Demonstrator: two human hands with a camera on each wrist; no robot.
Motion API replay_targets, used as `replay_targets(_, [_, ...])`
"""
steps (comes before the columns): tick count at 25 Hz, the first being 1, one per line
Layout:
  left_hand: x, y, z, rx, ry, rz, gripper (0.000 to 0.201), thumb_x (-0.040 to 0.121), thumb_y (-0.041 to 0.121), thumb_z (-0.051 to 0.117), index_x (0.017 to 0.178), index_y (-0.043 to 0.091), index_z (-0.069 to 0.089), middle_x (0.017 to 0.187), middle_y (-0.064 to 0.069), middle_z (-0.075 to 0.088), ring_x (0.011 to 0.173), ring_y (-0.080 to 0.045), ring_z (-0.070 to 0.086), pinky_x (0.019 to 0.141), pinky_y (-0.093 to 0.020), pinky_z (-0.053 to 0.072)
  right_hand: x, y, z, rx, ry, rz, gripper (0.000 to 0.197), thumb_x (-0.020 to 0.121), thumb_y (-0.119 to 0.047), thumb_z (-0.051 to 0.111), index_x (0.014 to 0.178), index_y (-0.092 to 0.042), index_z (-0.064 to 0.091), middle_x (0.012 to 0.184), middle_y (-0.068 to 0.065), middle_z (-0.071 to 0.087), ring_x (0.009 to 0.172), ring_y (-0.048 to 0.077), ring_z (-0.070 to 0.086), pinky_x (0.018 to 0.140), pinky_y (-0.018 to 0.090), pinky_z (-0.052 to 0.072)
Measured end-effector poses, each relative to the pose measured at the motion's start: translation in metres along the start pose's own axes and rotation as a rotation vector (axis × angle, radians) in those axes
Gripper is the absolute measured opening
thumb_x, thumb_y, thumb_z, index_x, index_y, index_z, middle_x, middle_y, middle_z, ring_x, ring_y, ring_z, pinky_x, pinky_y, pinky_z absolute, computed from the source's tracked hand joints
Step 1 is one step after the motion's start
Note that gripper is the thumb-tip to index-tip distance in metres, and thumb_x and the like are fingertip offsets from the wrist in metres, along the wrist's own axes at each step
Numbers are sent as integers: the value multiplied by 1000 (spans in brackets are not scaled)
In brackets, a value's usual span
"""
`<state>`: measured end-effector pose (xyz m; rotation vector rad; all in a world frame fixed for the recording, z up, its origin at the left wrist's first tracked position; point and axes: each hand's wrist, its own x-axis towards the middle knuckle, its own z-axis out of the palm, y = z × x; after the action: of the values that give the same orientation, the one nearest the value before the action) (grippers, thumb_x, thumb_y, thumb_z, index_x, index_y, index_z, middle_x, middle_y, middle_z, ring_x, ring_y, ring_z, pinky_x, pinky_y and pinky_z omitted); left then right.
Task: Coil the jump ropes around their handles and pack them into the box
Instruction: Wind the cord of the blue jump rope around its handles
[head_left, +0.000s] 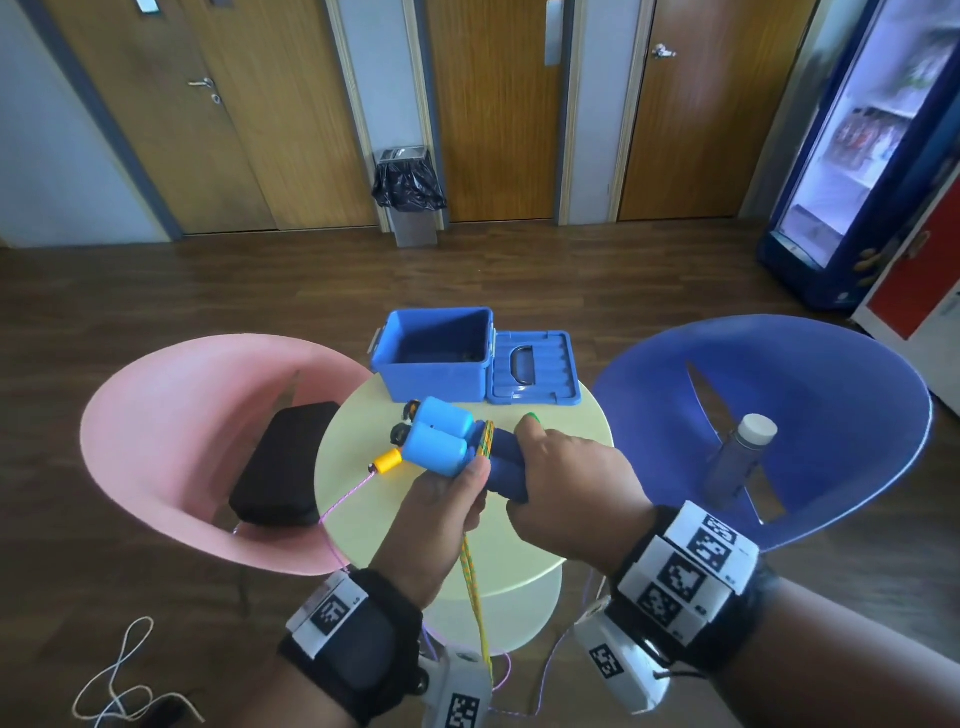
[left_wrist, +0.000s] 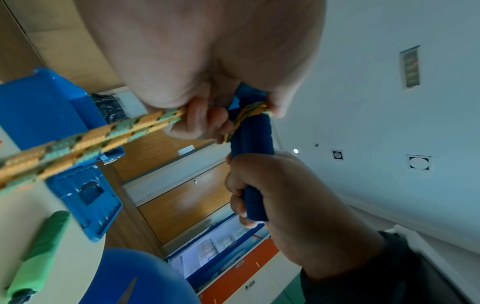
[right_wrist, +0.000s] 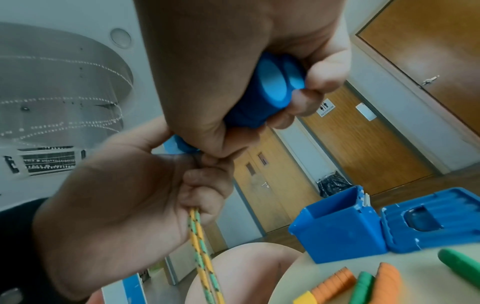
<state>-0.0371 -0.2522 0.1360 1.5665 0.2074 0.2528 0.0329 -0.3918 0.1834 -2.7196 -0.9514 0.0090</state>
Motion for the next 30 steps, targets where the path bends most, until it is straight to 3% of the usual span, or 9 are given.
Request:
replay_targets(4, [4,-8,-7,-76,-4,-50,24,74,29,64,68,10,52,67,-10,35,61,-16,29,59,-30,26,6,1,3,10,-12,31,26,80,-32,54,90,-22,32,77,-6,50,66,26,47,55,30,33])
replay_targets(7, [6,-10,-9,-55,32,-91,26,96,13,54,71,14,64,67,-12,36,57,-15,30,54,-25,26,14,7,-2,10,9,87,24,80,-31,53,91,-20,35,76,-5,54,62,25,47,52,30,32])
replay_targets(9, [3,-10,-5,-15,41,-148,29,101,9,48,85,14,73,64,-8,45,54,-15,37,53,-22,33,21,16,-3,-31,38,127,23,79,-29,54,91,-19,36,73,-5,54,55,21,42,50,29,30])
replay_targets(15, [8,-5,7,202,-47,-302,24,99,13,48,92,10,71,63,-2,58,59,-18,61,63,-28,48,41,35,14,-200,-45,139,18,82,-24,51,91,-19,36,69,-8,47,51,12,37,47,27,25])
replay_targets(18, [14,-3,3,374,-83,-302,27,99,16,47,87,14,71,58,3,47,52,-12,48,54,-20,40,50,41,22,-273,-124,141,18,83,-20,49,97,-18,39,74,-7,51,53,12,42,48,27,28])
replay_targets(21, [19,-3,-6,578,-181,-246,25,96,21,54,73,17,62,53,9,34,48,-12,33,46,-21,27,49,37,33,-372,-230,100,30,84,-19,50,114,-15,45,77,-6,48,57,15,44,50,28,31])
replay_targets(24, [24,-3,-18,810,-293,-153,31,88,31,65,63,21,51,55,8,40,54,-12,38,53,-25,32,43,29,38,-454,-308,21,48,87,-19,52,133,-13,41,76,-5,43,60,18,46,47,29,26])
replay_targets(27, [24,1,-28,999,-387,-49,25,87,39,68,69,23,59,59,5,50,58,-12,47,57,-28,38,34,21,37,-518,-394,-92,36,87,-20,56,120,-11,46,75,-3,49,55,17,44,49,29,31])
replay_targets(30, [24,8,-35,1132,-459,36,29,85,51,63,78,23,65,70,0,59,68,-17,54,63,-33,47,25,17,34,-565,-480,-218,33,85,-22,60,113,-11,46,81,-1,56,62,21,53,53,31,40])
